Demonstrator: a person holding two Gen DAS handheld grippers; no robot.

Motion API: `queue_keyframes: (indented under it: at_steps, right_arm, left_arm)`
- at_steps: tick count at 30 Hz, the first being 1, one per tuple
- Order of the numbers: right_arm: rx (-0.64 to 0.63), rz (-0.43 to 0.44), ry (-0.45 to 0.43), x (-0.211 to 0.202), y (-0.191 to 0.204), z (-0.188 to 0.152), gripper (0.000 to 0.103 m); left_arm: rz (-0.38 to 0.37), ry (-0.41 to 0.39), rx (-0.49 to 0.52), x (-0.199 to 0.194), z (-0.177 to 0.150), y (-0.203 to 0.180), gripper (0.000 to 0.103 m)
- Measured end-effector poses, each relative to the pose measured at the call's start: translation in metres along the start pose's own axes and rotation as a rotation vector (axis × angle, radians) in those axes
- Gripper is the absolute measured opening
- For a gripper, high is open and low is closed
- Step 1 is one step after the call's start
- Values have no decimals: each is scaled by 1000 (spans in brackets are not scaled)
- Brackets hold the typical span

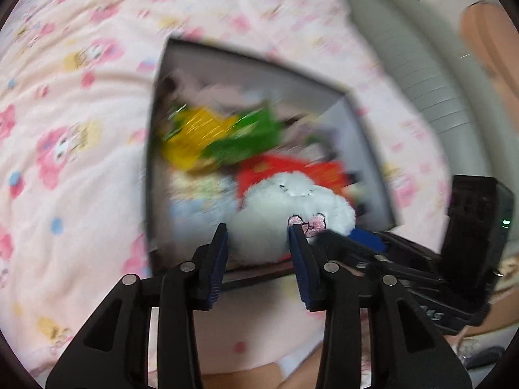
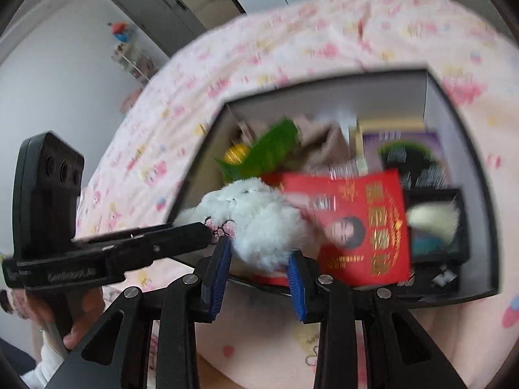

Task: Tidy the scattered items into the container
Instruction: 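Carry the plush keychain over the black box with the left gripper, then open the left gripper to drop the plush into the box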

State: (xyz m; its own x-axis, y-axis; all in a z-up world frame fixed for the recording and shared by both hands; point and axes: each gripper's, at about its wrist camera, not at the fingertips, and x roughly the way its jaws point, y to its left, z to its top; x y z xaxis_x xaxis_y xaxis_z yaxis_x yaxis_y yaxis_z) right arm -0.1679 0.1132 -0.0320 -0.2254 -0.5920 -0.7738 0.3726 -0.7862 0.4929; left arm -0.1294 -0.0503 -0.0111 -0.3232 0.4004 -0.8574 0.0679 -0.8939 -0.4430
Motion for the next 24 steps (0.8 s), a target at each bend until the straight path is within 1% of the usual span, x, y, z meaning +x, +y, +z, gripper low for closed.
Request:
queue_keyframes:
  at_steps: [1,2,3,4,5,7,8,9,10,11,12,13,15,18,19,20,21,22,23,24]
  right_arm:
    - [36,35,-12,0,-9,-3,28]
    - [64,55,-21,-9,-15,-6,28]
    - [83,59,-32,-23,-20,-8,28]
    - [91,47,-57,-31,-23,-9,28]
    - [86,14,-92,-40,-25,-10,28]
    - [38,-120,-157,-53,-23,-10,28]
    - [14,-175,-168,-59,-20,-12,28]
    - [-14,-238,-167,-59,-16,-14,28]
    - [-30,-273,-156,-55,-13,-15,28]
    - [-43,-304,-142,-50,-10,-19,28]
    - [-44,-314,-139,-48,-7,-21,28]
    - [-49,-313,-142,-48,-5,-23,28]
    - [-79,-318,-149,-49,2,-26,28]
    - [-124,-411,-155,-45,12,-29,29]
    - [-133,-438,-153,-44,14,-30,29]
    - [-134,-454,-150,-43,15,-31,29]
    - [-125,-465,-148,-45,16,-30,29]
    - [-109,-473,-154,-48,17,-31,29]
    - [-94,-485,-173,-54,21,-32,30]
    - [-79,-502,-209,-63,24,-34,38]
  left_arm:
    - [41,-5,8,1,0,1,37]
    - [58,-27,18,-1,-3,3,37]
    - [55,-52,19,-5,-4,3,37]
    - [34,-82,20,-10,-6,3,37]
    - [7,-116,20,-14,-7,2,37]
    - [-8,-181,23,-20,-7,0,37]
    - [-16,-190,36,-18,-6,-2,37]
    - [-34,-180,45,-15,-5,-4,37]
    - [-56,-158,50,-8,-4,-4,37]
    - [-75,-131,57,-2,-5,-5,37]
    - [-81,-112,63,5,-6,-6,37]
    - [-72,-105,68,11,-10,-6,37]
    - [-40,-130,101,8,-20,-8,37]
    - [19,-163,139,8,-26,-14,38]
    - [51,-180,149,6,-27,-16,39]
    - [96,-206,155,5,-28,-18,43]
    - [132,-230,160,2,-30,-20,49]
    - [170,-270,166,-6,-32,-23,49]
    - [178,-294,168,-11,-33,-25,50]
    - [179,-324,172,-21,-36,-28,50]
